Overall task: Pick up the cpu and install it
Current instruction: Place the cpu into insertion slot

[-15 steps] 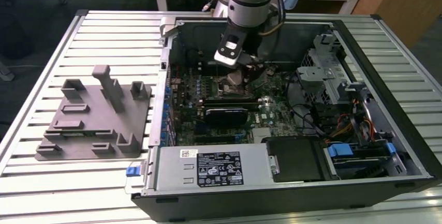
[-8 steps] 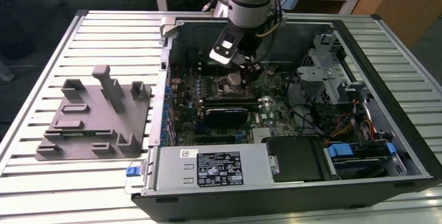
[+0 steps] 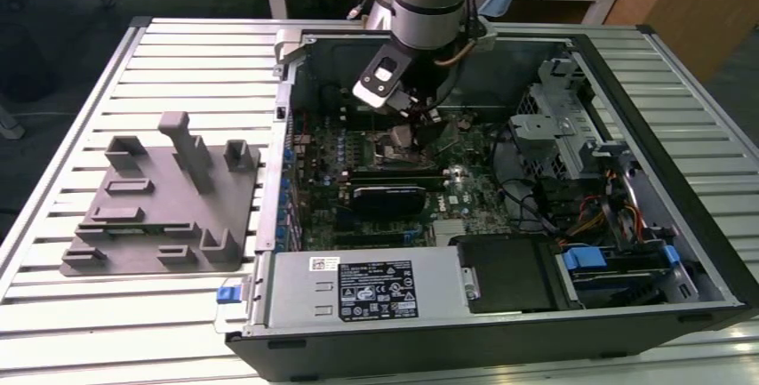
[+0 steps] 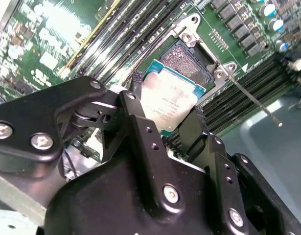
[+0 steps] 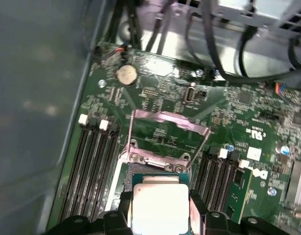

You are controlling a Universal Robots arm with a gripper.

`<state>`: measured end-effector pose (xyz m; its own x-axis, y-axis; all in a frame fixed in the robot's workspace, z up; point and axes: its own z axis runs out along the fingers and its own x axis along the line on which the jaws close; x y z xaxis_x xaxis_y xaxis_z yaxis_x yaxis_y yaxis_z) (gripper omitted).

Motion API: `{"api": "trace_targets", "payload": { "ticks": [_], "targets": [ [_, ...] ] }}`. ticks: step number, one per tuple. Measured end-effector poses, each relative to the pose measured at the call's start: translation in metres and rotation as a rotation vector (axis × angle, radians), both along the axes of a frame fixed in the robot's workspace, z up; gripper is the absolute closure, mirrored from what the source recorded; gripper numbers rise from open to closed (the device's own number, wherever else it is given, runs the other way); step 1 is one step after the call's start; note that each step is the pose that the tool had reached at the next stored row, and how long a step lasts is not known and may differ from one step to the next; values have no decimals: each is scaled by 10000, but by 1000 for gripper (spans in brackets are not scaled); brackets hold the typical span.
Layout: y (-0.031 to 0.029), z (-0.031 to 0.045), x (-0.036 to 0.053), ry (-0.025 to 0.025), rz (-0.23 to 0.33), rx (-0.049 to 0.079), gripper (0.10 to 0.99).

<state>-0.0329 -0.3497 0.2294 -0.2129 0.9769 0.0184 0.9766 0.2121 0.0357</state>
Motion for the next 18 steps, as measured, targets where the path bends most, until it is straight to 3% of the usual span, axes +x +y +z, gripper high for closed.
{"api": "trace_targets", "payload": {
  "ticks": [1, 8, 18],
  "targets": [
    [0, -6, 0, 0, -606, 0, 545],
    [0, -23, 0, -1, -1833, 2, 545],
    [0, -85, -33, -16, -2026, 2, 545]
  ]
}}
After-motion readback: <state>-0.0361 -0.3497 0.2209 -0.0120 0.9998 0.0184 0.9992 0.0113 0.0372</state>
